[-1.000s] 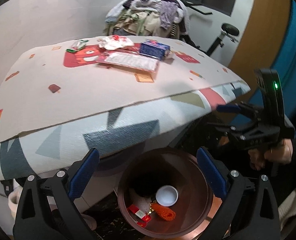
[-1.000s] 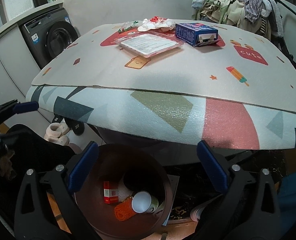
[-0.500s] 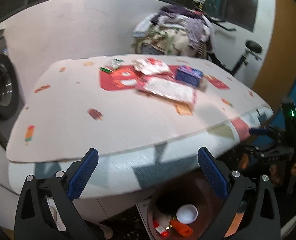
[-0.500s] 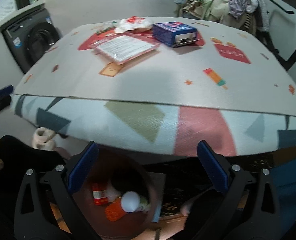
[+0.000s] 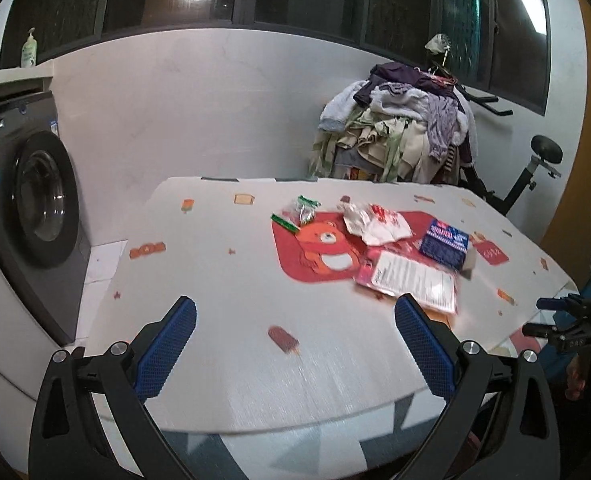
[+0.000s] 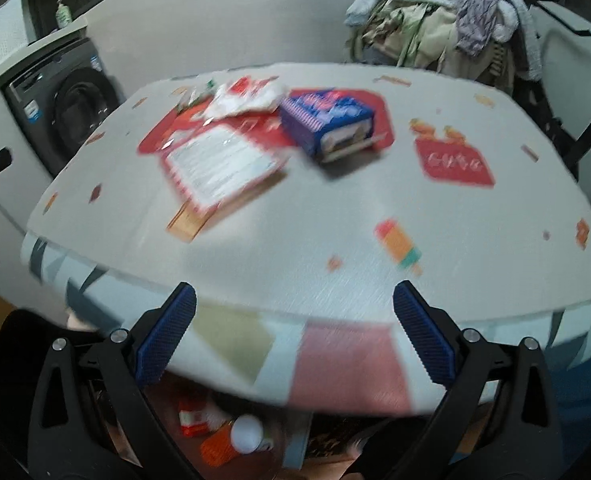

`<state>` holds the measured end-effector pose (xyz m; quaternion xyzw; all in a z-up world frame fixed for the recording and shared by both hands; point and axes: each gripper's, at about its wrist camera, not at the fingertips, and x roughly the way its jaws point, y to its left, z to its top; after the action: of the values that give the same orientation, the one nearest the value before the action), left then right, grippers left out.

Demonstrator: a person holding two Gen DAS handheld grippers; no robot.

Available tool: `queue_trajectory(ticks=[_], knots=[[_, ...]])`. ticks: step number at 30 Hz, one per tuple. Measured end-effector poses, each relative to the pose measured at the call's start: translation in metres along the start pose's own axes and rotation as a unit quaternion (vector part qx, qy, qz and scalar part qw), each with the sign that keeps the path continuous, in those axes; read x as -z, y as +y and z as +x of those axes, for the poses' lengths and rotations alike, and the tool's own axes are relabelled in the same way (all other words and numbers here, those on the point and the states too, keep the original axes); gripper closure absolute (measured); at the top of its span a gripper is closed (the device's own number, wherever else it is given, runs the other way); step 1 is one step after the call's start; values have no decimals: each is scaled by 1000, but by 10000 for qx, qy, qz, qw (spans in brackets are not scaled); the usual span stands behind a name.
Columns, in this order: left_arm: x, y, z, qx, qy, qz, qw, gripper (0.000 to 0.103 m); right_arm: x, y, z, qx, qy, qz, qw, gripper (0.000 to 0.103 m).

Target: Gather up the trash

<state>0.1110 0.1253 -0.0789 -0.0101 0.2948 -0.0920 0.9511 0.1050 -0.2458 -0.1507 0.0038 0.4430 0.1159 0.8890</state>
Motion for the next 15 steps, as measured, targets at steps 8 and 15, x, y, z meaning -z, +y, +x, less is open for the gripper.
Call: queue_trajectory(ticks=[8, 15], knots=[[-22, 22, 40, 22, 231, 74, 9997, 6, -73, -31, 34, 116, -344, -17, 9993, 6], [-34, 37, 98, 269, 646, -166, 9974, 6, -131, -36, 97, 8, -39, -594, 9982, 6]])
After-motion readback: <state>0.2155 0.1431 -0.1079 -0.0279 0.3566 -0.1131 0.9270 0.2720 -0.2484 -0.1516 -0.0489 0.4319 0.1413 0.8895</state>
